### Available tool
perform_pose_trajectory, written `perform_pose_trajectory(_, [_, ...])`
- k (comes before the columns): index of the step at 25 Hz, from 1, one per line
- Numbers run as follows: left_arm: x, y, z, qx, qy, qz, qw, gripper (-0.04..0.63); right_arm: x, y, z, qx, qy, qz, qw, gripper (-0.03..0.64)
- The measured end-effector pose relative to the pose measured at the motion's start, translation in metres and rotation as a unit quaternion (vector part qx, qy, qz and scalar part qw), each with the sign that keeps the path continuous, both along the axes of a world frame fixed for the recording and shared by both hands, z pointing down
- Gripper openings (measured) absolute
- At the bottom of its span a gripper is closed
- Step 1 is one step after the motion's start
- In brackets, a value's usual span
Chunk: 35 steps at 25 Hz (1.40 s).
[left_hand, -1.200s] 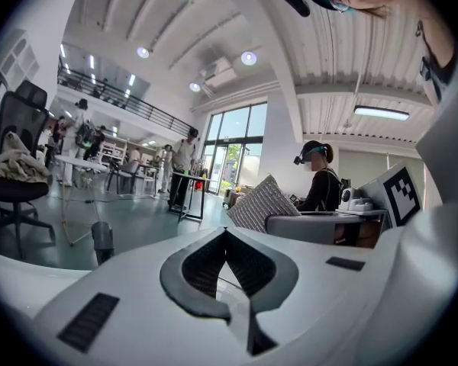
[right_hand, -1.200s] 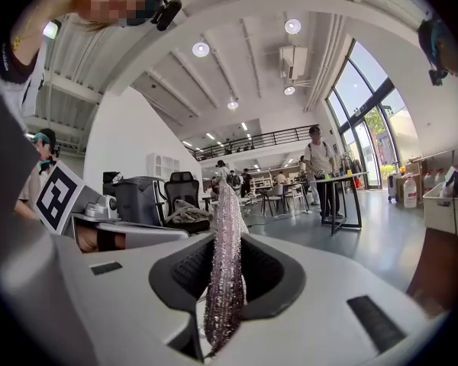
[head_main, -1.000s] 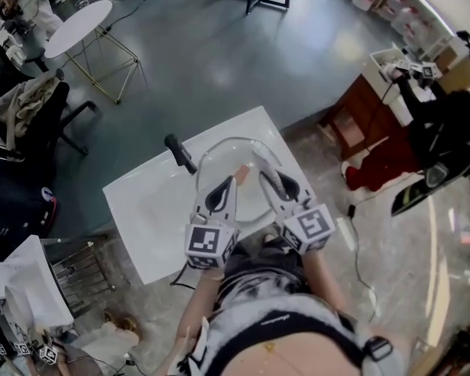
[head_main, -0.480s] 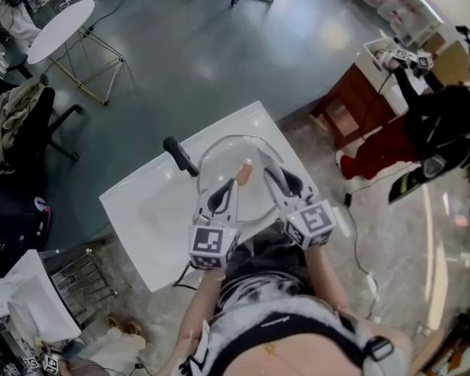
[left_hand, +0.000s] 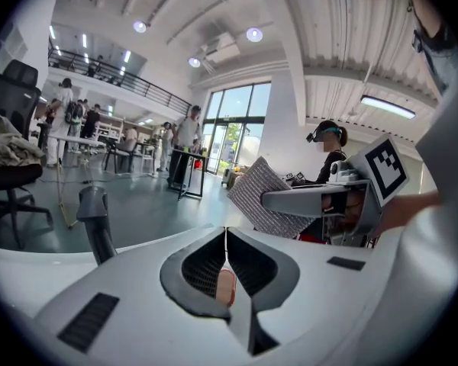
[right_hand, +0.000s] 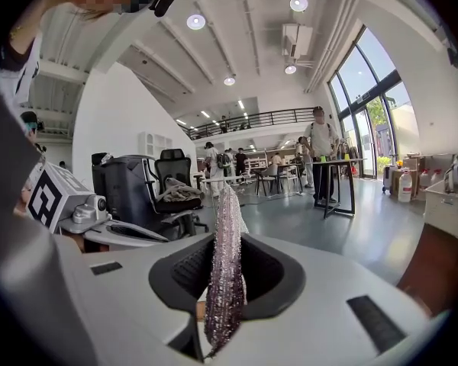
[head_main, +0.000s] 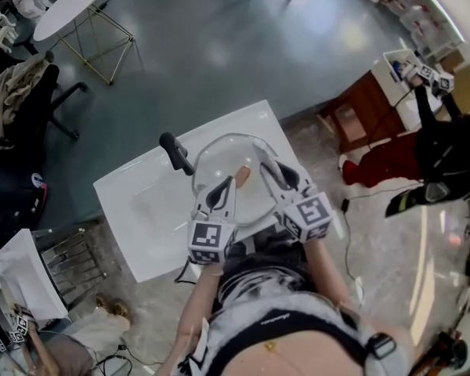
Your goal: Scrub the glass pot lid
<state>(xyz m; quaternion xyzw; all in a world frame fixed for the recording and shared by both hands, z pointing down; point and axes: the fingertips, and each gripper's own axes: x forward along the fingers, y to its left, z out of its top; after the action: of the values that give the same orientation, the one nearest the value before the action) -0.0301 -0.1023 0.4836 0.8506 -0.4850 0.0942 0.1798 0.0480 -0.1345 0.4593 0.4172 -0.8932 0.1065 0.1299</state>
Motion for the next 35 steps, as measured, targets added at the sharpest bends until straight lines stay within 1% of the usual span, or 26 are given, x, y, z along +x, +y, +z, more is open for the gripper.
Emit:
perform_pose_trajectory(5, [0.008, -0.011, 0.008, -0.010, -0.009, -0.008, 0.9999, 0.008, 0.008, -0.010, 0.009, -0.016, -0.003, -0.013, 1.000, 0.083])
perform_pose_trajectory(7, [0.011, -0.015, 0.011, -0.007, -0.018, -0.004, 0.9998, 0.008, 0.007, -0.012, 0.013, -0.020, -0.004, -0.021, 1.000, 0.083])
perform_pose_trajectory(9, [0.017, -0.017, 0.017, -0.016, -0.018, 0.005, 0.9997, 0.016, 0.007, -0.015, 0.020, -0.023, 0.000, -0.025, 0.999, 0.083])
perform_pose_trajectory(11, [0.022, -0.018, 0.029, -0.029, -0.021, 0.014, 0.9993, 0.063, 0.009, -0.018, 0.028, -0.027, 0.006, -0.027, 0.999, 0.083])
perform_pose_trajectory(14, [0.028, -0.017, 0.050, -0.046, -0.041, 0.028, 0.9977, 0.130, 0.012, -0.023, 0.039, -0.036, 0.014, -0.026, 0.999, 0.083])
perform_pose_trajectory(17, [0.035, -0.015, 0.074, -0.068, -0.064, 0.045, 0.9946, 0.177, 0.015, -0.024, 0.050, -0.043, 0.023, -0.029, 0.998, 0.083])
perform_pose_trajectory(20, [0.040, -0.015, 0.096, -0.080, -0.089, 0.062, 0.9909, 0.195, 0.019, -0.025, 0.064, -0.050, 0.038, -0.030, 0.998, 0.083])
perform_pose_trajectory(23, [0.044, -0.017, 0.114, -0.084, -0.113, 0.073, 0.9874, 0.198, 0.023, -0.025, 0.078, -0.063, 0.055, -0.035, 0.996, 0.083])
perform_pose_trajectory(25, [0.046, -0.020, 0.122, -0.083, -0.123, 0.074, 0.9862, 0.198, 0.020, -0.025, 0.083, -0.080, 0.057, -0.038, 0.994, 0.083])
perform_pose_trajectory(28, [0.048, -0.022, 0.136, -0.091, -0.135, 0.081, 0.9833, 0.198, 0.012, -0.024, 0.091, -0.108, 0.064, -0.055, 0.991, 0.083])
perform_pose_trajectory(29, [0.049, -0.022, 0.138, -0.092, -0.135, 0.083, 0.9831, 0.193, 0.011, -0.023, 0.096, -0.115, 0.070, -0.063, 0.989, 0.083])
perform_pose_trajectory(30, [0.051, -0.022, 0.140, -0.090, -0.131, 0.083, 0.9838, 0.171, 0.009, -0.022, 0.100, -0.120, 0.074, -0.071, 0.987, 0.083])
perform_pose_trajectory(32, [0.053, -0.022, 0.141, -0.081, -0.126, 0.080, 0.9855, 0.167, 0.004, -0.019, 0.109, -0.133, 0.077, -0.087, 0.984, 0.083])
perform_pose_trajectory(35, [0.052, -0.022, 0.140, -0.074, -0.133, 0.077, 0.9855, 0.166, 0.002, -0.012, 0.126, -0.155, 0.088, -0.105, 0.978, 0.083])
